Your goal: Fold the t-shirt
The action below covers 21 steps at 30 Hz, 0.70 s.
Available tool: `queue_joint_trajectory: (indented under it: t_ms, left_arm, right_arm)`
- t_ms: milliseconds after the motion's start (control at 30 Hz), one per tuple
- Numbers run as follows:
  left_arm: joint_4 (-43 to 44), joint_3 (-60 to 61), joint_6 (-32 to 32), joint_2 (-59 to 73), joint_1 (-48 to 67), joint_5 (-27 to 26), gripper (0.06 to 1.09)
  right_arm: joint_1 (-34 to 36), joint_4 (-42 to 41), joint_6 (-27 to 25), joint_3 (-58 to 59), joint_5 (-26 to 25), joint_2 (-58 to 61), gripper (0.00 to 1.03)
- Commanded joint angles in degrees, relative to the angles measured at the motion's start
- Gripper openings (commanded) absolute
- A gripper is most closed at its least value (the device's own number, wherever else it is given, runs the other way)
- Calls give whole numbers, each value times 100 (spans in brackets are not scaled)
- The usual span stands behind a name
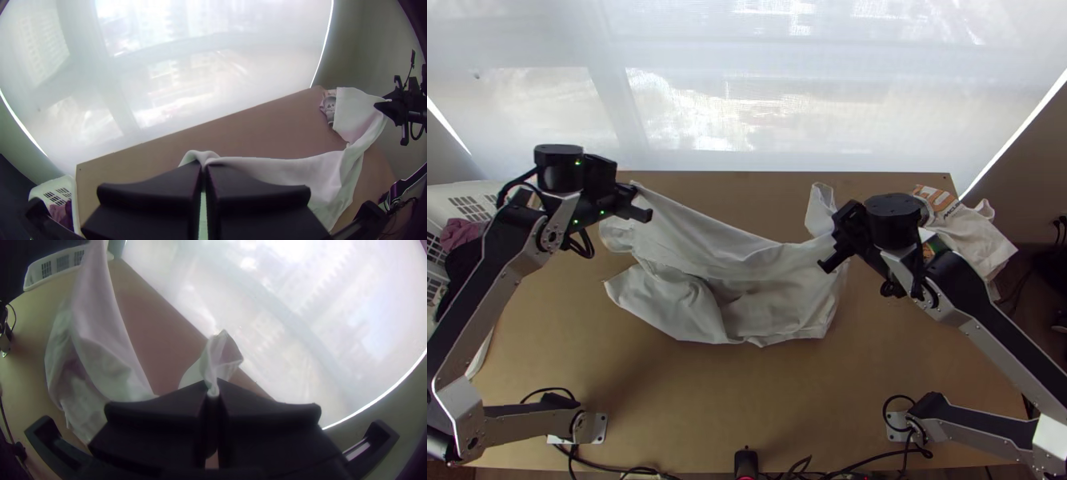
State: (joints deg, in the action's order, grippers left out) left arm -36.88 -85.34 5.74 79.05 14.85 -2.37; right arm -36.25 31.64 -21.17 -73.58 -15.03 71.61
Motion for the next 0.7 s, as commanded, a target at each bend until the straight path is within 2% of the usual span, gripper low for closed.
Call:
queue_joint_trajectory:
  t_ms: [0,300,500,667]
  left_arm:
    - [-355,-835,94,-390,-220,17,9]
    - [-504,-1916,156,-847,-290,351,9]
    - [-609,-2734,358,-1093,-228,492,9]
    - [-1058,-3410,402,-1278,-202,580,9]
  right_arm:
    - [13,-255,-212,-649,-53,-192,2]
    - [259,-861,-450,-1027,-167,-737,3]
    - [241,-1283,-810,-1202,-282,-1150,2]
    - [21,-1503,-1223,-1150,-317,-1554,2]
